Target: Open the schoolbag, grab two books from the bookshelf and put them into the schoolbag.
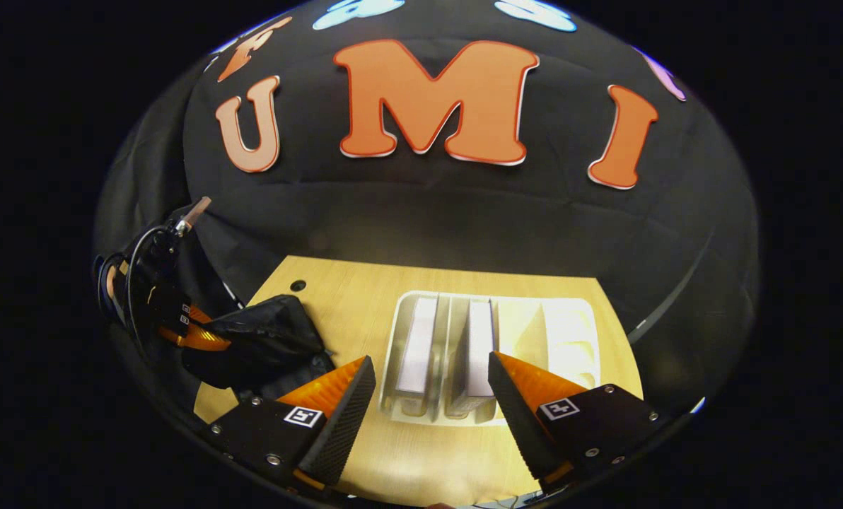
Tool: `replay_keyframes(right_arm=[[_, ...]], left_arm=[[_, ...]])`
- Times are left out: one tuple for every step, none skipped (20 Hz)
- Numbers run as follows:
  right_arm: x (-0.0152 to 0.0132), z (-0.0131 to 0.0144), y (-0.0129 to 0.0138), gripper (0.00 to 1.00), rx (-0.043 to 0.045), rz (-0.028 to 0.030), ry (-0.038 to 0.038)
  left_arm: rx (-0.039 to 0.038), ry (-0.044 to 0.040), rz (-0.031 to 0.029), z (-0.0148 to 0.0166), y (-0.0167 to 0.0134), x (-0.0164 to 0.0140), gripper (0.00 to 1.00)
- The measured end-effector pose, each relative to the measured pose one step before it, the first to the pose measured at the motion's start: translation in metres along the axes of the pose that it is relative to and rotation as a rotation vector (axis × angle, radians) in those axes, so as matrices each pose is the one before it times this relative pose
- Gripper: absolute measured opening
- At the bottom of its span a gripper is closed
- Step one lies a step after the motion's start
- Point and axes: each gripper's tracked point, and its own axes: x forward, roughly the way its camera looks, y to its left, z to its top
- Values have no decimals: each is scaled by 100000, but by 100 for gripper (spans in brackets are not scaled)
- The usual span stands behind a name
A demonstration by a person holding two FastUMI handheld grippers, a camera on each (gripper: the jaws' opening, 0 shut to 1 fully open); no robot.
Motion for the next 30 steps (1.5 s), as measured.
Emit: replay_keyframes(right_arm=[[697, -320, 1023, 95, 1302, 1834, 5174], [789, -238, 649, 95, 1883, 1622, 4578], [663, 88, 608, 95, 1643, 1441, 3333], [903, -10, 367, 95, 574, 1099, 3187], [872, 144, 25, 96, 38, 167, 2970], [896, 282, -46, 96, -59, 259, 2726], [799, 250, -20, 96, 370, -32, 3061], [787, 226, 114, 95, 525, 1032, 2763], [1280, 208, 141, 95, 1210, 1152, 3252], [1167, -279, -47, 92, 983, 749, 4336], [1046, -222, -522, 89, 435, -1476, 4661], [873, 216, -437, 84, 90, -697, 1604], [887, -17, -349, 81, 284, -993, 2190], [653, -26, -169, 74, 591, -502, 2597], [700, -25, -150, 69, 698, -725, 2425], [664, -116, -382, 64, -134, -1706, 1526], [508, 163, -510, 60, -621, -2328, 837], [449, 64, -452, 55, 93, -2077, 1157], [380, -251, -190, 51, 933, -990, 1735], [492, -56, 39, 42, 1436, -379, 1593], [-131, 253, -34, 40, 906, -33, 490], [57, -65, -197, 30, 126, -457, 602], [-349, -3, -84, 38, 802, 286, 850], [-454, 104, 26, 37, 1015, 881, -106], [-708, 246, -68, 36, 1389, 999, -819], [-965, 229, -98, 36, 841, 987, -1223], [-1190, 356, -267, 36, 792, 221, -1606], [-1325, 375, -413, 35, 81, 41, -2338], [-1451, 400, -307, 35, 481, -26, -2416], [-1533, 365, -183, 35, 422, 326, -2512]], left_arm=[[-63, -168, -1436, -24, -7, 122, 5], [-346, -173, -1267, -261, 52, 18, 5], [-1218, -471, -897, -51, -210, 210, 5], [-1341, -658, -689, 33, -205, 310, 5], [-1423, -387, -588, -72, -39, 194, 5], [-1501, -300, -398, -102, -98, -23, 5], [-427, 68, -288, 57, -283, -45, 5], [-170, -77, 128, 144, 69, -79, 5], [16, 192, 414, 169, 52, -8, 5], [-892, 179, 171, -49, -57, 33, 5], [-1632, 409, -115, -79, -163, 7, 5], [-975, 134, -151, -72, -129, -22, 5], [-1123, 278, 588, 47, 91, -3, 5], [-1034, 63, 597, 30, -27, 126, 5], [-900, 520, 235, -19, -16, 139, 5], [-927, 316, -167, -230, -18, 279, 5], [-718, 458, -213, -92, -135, 209, 5], [-555, 73, -310, -21, -207, 46, 5], [-133, 193, -100, -52, -95, -15, 5], [-124, 118, 54, 2, -78, 218, 5], [-132, 124, 186, 7, -30, 37, 5], [97, 86, 54, 4, 36, 67, 5], [-91, 29, -21, 61, 14, 87, 5], [219, 81, -218, 98, -46, 107, 5], [-155, 40, -228, 65, 11, 66, 5], [73, 76, -348, -15, -117, 48, 5], [132, -1, -294, 19, 75, 22, 5], [295, -65, -180, -26, -18, -16, 5], [580, -87, 72, 43, -16, -76, 5], [1017, -250, 291, 156, 46, 33, 10]])
